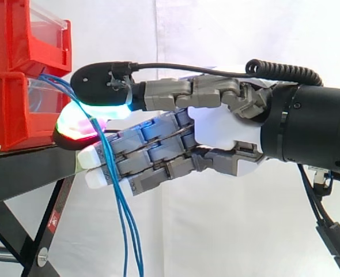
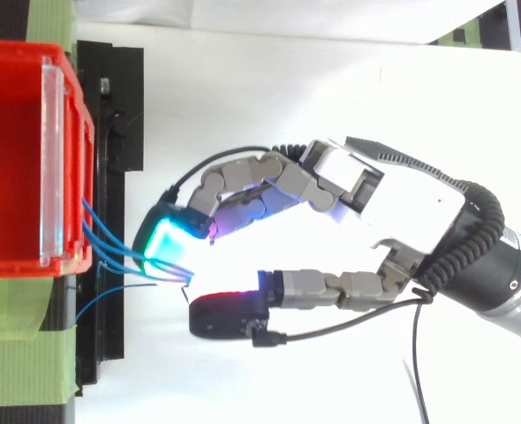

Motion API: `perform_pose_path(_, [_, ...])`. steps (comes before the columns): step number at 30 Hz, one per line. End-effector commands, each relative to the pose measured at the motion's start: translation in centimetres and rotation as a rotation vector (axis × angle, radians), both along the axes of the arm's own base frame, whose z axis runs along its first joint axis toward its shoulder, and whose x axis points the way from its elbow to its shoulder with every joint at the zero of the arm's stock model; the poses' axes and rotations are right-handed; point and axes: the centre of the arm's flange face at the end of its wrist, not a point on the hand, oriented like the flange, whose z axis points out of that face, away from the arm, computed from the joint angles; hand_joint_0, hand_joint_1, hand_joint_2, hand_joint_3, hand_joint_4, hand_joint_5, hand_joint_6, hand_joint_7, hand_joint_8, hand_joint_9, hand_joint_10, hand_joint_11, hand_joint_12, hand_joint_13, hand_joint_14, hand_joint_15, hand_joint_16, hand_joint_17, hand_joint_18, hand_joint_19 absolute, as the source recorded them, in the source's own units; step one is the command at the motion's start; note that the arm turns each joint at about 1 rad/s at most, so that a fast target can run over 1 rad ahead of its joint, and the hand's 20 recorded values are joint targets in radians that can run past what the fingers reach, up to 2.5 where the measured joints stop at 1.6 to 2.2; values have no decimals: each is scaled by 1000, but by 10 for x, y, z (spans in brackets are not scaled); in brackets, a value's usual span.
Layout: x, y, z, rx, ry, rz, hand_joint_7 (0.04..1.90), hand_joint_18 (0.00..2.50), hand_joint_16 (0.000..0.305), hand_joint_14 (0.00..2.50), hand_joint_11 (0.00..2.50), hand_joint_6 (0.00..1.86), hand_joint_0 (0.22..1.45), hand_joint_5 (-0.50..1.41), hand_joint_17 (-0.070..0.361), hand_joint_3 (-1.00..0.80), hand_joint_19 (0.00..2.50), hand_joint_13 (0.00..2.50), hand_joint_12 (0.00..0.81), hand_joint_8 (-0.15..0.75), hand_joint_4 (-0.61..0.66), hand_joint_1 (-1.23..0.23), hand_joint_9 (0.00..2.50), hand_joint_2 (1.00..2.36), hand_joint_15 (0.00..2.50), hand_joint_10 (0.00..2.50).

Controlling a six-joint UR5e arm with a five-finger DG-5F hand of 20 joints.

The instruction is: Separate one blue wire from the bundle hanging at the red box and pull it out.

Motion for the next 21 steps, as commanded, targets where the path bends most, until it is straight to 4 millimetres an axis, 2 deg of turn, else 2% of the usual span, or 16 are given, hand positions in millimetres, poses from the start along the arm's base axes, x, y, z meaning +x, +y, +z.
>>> perform_pose_path(1, [-1,4,-3,137,-29,72,792,859,56,11,466,845,587,-137,126,54,206,921,502,457,199,-723,919,1058,420,10])
perform_pose_path(10, [-9,7,-12,379,-20,145,795,855,56,11,460,843,586,-137,126,52,211,925,501,456,207,-724,910,1061,423,10])
perform_pose_path(21, [-15,6,-18,535,-6,158,792,853,56,11,456,842,585,-136,126,52,214,922,500,452,200,-725,909,1063,427,12])
